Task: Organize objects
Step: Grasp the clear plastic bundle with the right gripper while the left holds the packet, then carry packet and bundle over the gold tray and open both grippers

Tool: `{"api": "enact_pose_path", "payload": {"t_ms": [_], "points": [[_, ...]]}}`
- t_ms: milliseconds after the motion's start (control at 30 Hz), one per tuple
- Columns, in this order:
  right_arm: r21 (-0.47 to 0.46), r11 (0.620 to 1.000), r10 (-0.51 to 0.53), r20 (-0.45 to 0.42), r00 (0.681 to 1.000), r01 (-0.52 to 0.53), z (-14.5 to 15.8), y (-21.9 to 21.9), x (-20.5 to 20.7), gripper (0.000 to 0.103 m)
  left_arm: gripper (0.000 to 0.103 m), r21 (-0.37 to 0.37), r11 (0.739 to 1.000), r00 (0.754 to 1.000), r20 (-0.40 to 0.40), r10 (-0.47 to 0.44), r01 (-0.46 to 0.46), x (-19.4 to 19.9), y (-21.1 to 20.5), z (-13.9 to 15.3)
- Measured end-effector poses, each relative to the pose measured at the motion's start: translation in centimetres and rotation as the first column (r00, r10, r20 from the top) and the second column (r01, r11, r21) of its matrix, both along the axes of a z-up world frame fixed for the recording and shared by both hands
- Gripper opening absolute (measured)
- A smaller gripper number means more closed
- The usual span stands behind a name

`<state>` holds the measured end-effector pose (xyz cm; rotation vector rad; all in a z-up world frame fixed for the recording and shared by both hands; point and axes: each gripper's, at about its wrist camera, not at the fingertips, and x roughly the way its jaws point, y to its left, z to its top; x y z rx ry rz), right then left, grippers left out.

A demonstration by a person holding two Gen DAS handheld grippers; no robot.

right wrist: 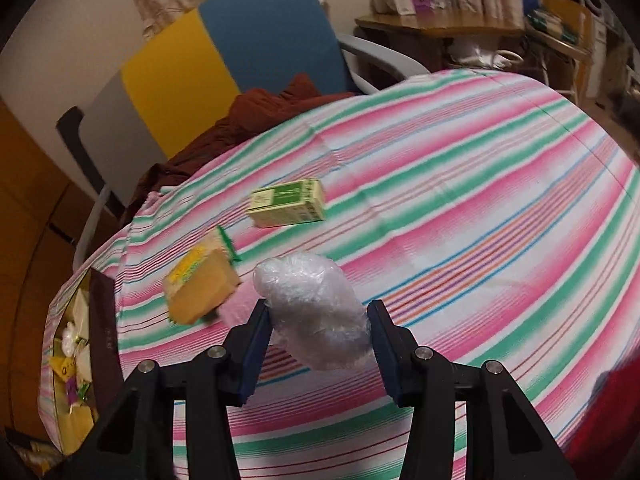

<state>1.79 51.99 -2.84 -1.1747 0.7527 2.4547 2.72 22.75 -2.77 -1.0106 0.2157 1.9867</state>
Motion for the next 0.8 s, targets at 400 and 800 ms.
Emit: {"api": "enact_pose_path", "payload": {"t_ms": [400,800], "points": [[0.041,0.965,0.259,-0.042,0.965,-0.257,3.9,-10.4,-2.6,0.049,0.036,0.082,0.951,0.955,0.014,0.297,-0.297,-4.0,-10.8,2.3],[0.010,0.817,0.576,-0.081,0.814,-0.577,4.1,-26.7,-5.7,0.053,0.037,0.088,0.870,0.873,0.011,0.487,-0.486,-9.0,-17.2,3.0]]}}
